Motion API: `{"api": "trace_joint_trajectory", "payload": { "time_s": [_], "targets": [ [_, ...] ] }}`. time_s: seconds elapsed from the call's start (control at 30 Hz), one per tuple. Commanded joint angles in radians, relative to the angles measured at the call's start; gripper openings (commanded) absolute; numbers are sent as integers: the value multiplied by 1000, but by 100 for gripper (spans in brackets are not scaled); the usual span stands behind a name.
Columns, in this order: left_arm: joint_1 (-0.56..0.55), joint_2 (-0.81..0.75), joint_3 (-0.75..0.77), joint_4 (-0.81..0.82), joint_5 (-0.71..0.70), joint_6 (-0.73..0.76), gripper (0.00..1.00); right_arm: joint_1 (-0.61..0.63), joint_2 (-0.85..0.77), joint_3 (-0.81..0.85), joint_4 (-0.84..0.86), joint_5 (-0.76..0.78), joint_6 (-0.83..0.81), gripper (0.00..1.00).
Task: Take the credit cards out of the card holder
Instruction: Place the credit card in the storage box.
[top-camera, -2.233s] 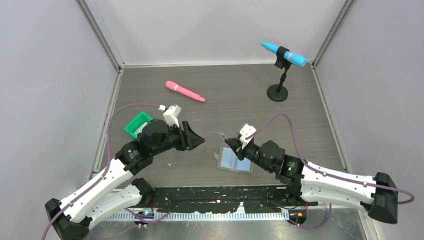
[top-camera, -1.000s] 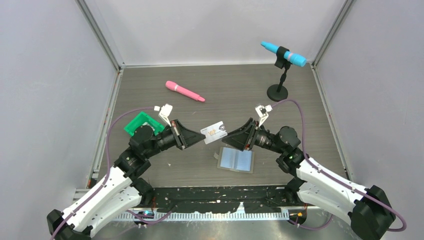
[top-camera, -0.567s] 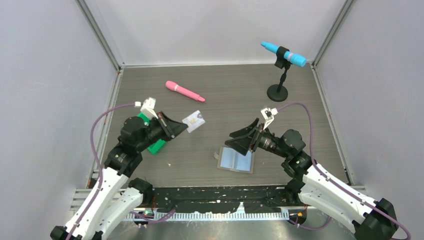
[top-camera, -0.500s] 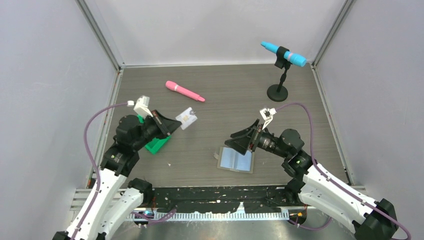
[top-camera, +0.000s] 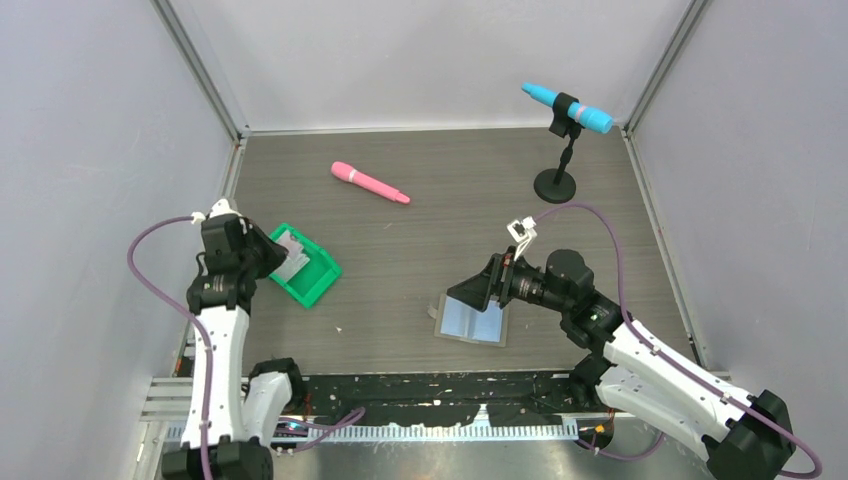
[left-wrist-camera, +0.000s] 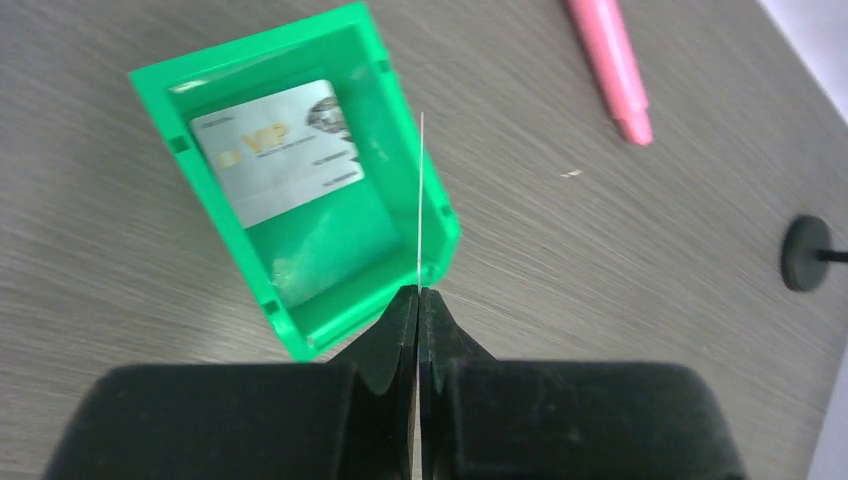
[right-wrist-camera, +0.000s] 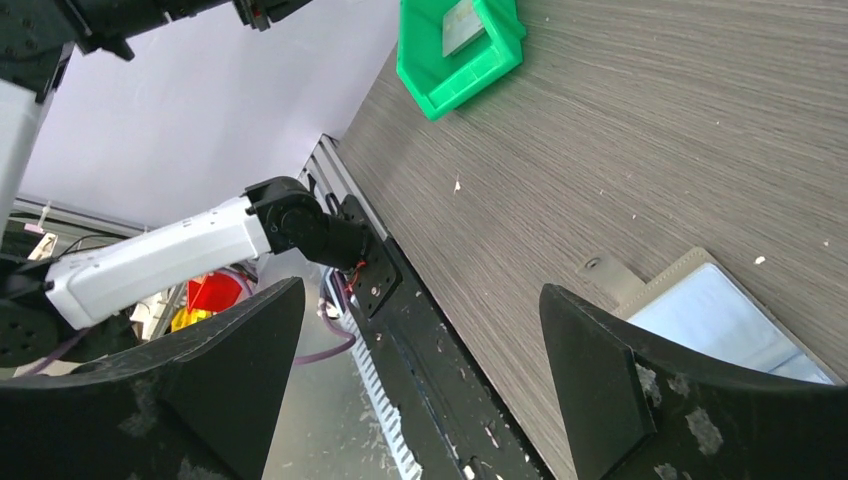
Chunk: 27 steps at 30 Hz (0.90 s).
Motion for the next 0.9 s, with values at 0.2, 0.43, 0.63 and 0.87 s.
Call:
{"api": "trace_joint_trajectory", "payload": {
  "time_s": [0.2,0.43,0.63,0.87],
  "targets": [
    [85,236,-46,115,49,15,0,-3,-19,34,-17,-29,-26,96],
    [91,305,-48,146,-19,30,0,-4,-19,55,-52,-15,-54,96],
    [98,355,-26,171,-18,25,0,-3,-17,61,-54,-25,-57,96],
    [99,414,14,148,-75,38,0,-3,-29,74,-89,-26,-77,95]
  ]
}}
